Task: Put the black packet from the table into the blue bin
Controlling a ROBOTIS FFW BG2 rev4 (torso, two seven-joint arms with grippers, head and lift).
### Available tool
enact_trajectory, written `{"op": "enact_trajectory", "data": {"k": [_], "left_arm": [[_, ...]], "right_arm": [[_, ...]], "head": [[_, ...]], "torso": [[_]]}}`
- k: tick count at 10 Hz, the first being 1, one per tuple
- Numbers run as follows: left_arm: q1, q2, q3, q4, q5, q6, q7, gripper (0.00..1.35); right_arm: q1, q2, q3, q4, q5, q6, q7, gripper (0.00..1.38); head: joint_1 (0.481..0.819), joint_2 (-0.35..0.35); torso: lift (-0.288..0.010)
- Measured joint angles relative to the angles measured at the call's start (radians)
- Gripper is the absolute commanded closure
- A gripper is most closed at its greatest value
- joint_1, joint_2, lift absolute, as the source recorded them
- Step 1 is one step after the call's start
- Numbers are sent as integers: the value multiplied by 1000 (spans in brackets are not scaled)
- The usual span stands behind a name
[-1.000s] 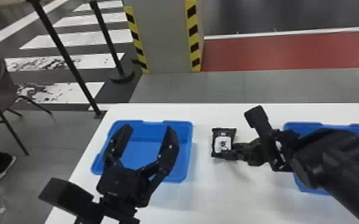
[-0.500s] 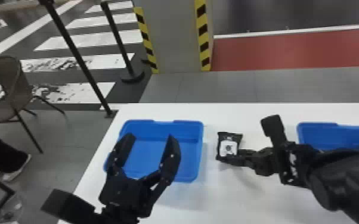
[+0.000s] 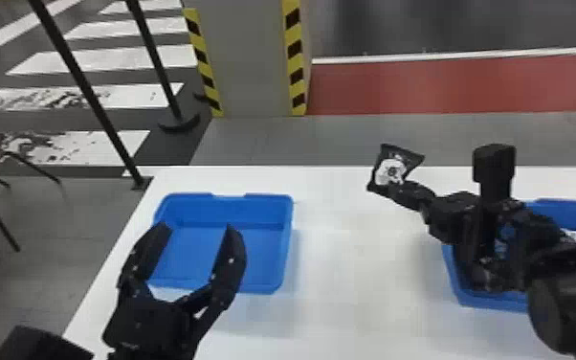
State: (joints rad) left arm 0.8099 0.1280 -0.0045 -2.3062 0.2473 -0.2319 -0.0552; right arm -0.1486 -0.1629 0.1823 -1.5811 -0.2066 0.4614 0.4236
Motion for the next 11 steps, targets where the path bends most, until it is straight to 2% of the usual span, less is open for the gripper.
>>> {"op": "enact_trajectory", "data": {"k": [2,4,5,7,8,9,10,11], "left_arm": [[13,-12,17,-6,-11,1,0,113],[27,-16,28,-15,-15,1,0,113],[36,-18,36,-21,-15,1,0,113],[48,-23,49,-29,-18,2,0,113],[53,-24,52,-32,-20,3,0,113],[57,-24,52,-33,-20,4,0,113],[58,-24,52,-34,-20,7,0,113],[59,-24,52,-36,-20,8,0,113]], "right_arm": [[202,5,-135,-314,43,53,3,1139],[424,17,-292,-567,89,145,6,1139],[510,23,-368,-629,115,185,11,1139],[581,33,-493,-628,194,234,49,1122],[568,35,-533,-572,221,234,68,843],[525,31,-558,-480,239,203,94,407],[469,20,-564,-383,248,160,107,84],[422,10,-564,-311,257,124,119,15]], "head": [[695,120],[695,34],[695,5],[695,-115],[695,-163],[695,-193],[695,-202],[695,-209]], "torso": [[-110],[-110],[-110],[-110],[-110],[-110],[-110],[-110]]}}
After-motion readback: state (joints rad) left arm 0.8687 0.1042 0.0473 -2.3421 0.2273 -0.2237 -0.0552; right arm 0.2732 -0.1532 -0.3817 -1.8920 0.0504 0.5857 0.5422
